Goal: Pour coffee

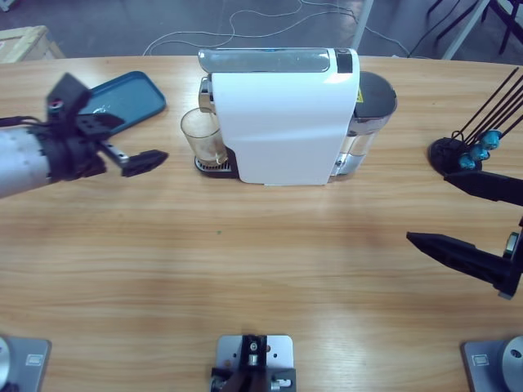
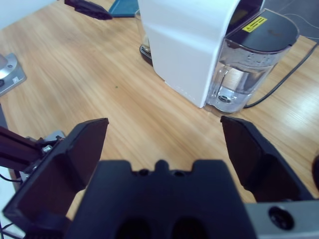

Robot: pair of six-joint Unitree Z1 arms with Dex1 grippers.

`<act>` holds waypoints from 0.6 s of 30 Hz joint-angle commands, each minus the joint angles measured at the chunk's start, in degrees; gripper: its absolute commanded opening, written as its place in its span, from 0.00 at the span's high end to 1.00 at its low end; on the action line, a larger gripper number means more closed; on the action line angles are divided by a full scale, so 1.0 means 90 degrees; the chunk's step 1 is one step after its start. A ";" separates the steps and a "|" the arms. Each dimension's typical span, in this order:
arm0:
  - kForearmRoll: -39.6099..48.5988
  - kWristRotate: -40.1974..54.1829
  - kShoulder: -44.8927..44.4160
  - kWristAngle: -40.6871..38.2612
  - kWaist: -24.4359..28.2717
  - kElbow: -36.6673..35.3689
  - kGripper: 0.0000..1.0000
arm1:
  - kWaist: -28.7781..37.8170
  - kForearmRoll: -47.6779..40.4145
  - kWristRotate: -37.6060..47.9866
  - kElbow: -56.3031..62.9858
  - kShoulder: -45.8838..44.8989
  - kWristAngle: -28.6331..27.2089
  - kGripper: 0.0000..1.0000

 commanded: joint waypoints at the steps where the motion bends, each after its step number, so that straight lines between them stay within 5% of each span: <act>1: -0.0396 -0.0040 0.0810 -0.0750 -0.0041 -0.0394 0.02 | 0.0037 0.0095 0.0027 0.0149 -0.0135 -0.0217 0.00; 18: -0.0760 -0.0036 0.1560 -0.1608 0.0541 -0.0542 0.02 | 0.0037 0.0095 0.0027 0.0149 -0.0132 -0.0286 0.00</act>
